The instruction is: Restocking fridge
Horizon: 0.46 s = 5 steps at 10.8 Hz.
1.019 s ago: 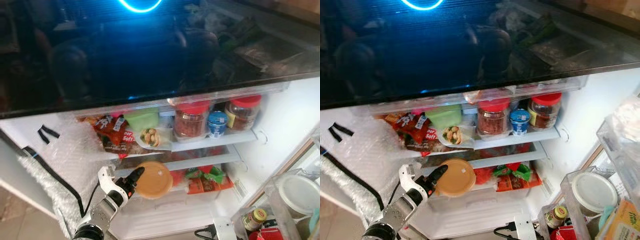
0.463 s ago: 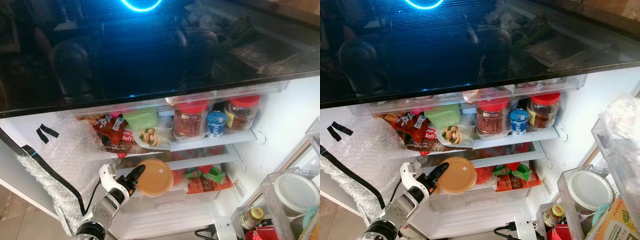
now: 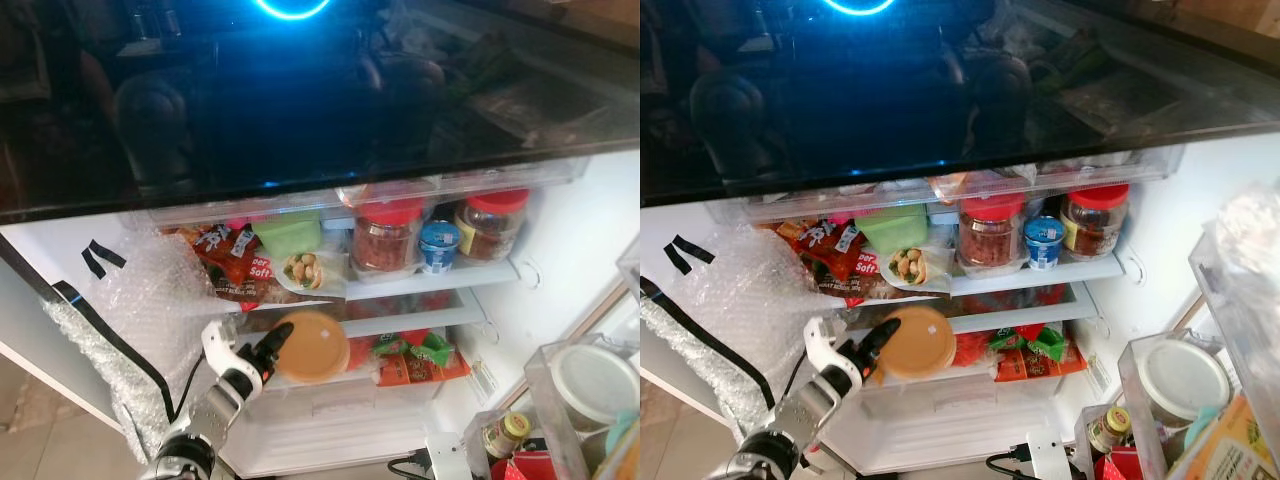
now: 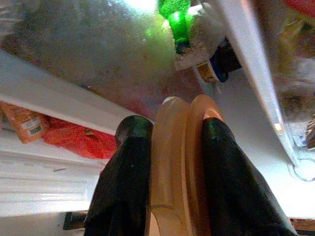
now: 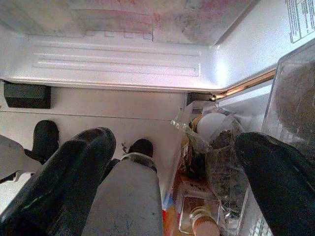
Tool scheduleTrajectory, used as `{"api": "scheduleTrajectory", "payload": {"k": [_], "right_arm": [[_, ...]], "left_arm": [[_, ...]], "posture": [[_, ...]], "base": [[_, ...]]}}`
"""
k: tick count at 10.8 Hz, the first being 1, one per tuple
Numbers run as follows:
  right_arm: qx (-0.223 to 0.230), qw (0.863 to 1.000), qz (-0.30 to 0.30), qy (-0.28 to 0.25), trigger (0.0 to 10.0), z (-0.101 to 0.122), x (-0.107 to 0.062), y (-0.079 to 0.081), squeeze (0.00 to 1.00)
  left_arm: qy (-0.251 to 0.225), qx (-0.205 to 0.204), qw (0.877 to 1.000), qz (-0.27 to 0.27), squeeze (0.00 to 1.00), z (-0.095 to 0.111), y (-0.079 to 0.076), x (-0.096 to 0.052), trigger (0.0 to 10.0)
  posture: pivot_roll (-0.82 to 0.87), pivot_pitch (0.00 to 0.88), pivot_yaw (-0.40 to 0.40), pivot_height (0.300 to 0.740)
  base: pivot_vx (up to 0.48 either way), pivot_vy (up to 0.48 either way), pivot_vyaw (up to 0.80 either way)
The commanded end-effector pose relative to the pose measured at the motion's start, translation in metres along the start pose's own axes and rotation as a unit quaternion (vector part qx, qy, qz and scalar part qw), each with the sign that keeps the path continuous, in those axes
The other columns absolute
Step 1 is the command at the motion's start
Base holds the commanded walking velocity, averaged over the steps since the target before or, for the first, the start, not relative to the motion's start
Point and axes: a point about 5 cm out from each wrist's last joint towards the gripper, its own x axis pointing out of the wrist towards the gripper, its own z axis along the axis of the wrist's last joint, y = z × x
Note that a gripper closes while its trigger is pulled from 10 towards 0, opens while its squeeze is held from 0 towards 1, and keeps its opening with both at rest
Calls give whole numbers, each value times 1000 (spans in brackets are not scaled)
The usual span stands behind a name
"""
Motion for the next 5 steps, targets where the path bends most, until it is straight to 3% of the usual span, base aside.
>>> {"api": "scheduleTrajectory", "payload": {"k": [1,3,5], "right_arm": [[7,1000,-1,5,10000,-3,0,1,0],[6,1000,3,3,10000,-2,0,1,0],[6,1000,4,-2,10000,-1,0,1,0]], "left_arm": [[-4,6,1000,2,0,3,0,1,10000],[-6,5,1000,1,0,3,-2,3,10000],[-6,5,1000,4,0,3,-1,3,10000]], "posture": [[-59,0,65,705],[-59,0,64,676],[-60,0,64,676]], "base": [[0,0,0],[0,0,0],[0,0,0]]}}
